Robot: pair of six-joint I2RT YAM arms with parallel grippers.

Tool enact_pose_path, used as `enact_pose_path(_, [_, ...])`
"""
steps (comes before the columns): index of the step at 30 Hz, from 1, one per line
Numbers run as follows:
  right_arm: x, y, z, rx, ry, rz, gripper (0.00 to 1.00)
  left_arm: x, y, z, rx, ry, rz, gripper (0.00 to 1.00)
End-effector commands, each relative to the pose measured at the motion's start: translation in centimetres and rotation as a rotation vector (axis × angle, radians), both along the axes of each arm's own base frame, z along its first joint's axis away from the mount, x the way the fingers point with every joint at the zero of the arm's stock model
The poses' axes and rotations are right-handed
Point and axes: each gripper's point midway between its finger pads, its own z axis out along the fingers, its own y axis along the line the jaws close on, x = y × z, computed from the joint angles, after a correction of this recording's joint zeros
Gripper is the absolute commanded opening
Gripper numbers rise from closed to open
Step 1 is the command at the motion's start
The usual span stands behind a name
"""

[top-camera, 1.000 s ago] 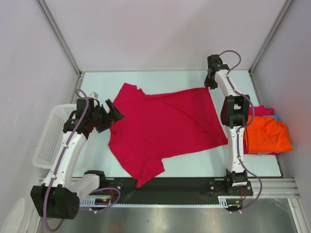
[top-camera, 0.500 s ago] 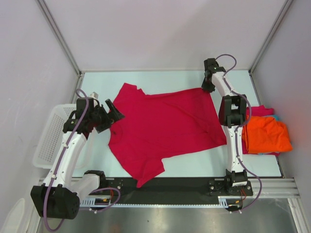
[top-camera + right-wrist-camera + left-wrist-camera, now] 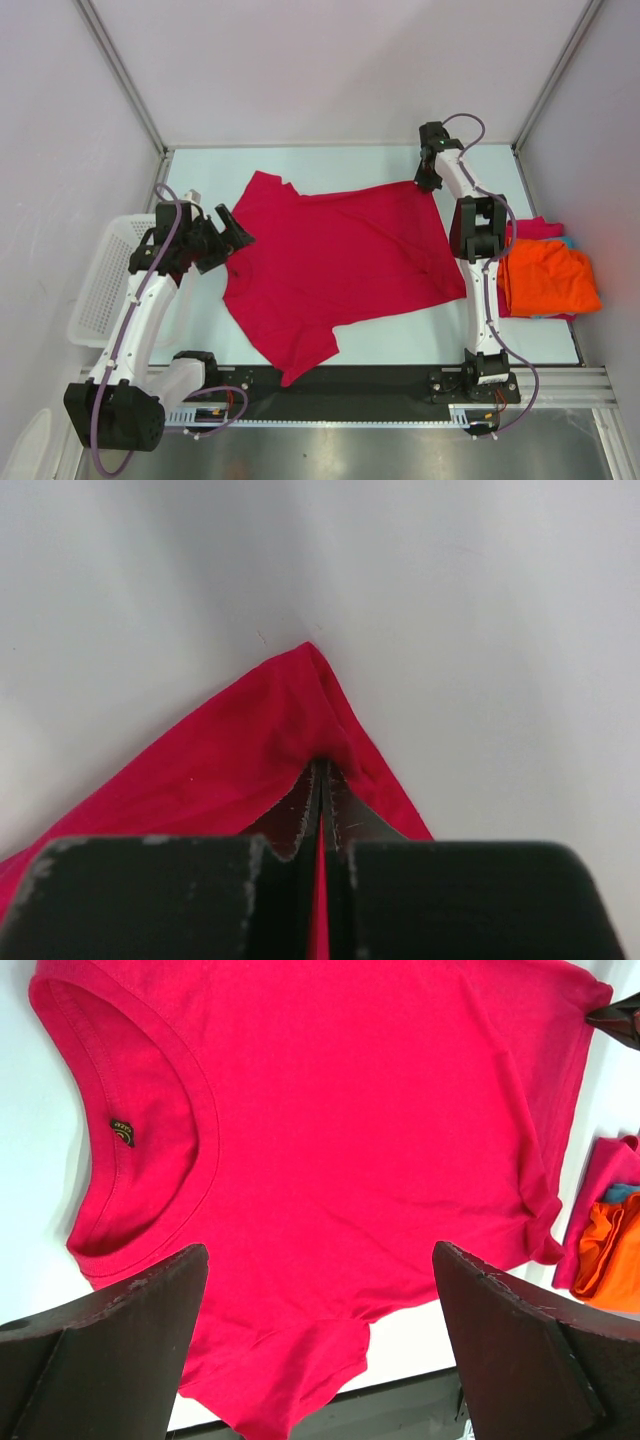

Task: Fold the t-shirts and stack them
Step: Flatten out the tshirt

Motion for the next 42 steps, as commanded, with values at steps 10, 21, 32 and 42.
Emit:
enact_pose_path(10, [3.5,-1.9,4.3,-0.114,-0.144,-0.003,0.00,0.4,0.5,1.1,0.012,-0.050,-0.014,1.00])
enact_pose_path(21, [3.9,-3.8,4.8,-0.100,-0.154,-0.034,0.06,0.4,0.6,1.1,0.009,-0.044,-0.011,0.99])
enact_pose_path(32, [2.3,-2.1,3.0,-0.061,-0.091,-0.001,0.35,0.4,0.6,0.9,0.010,-0.038,-0.010,1.00])
enact_pose_path(42, [2.7,-0.7,4.6,-0.062,-0.133,0.016,0.33,0.3,0.6,0.8,0.011,-0.038,-0.011,1.00])
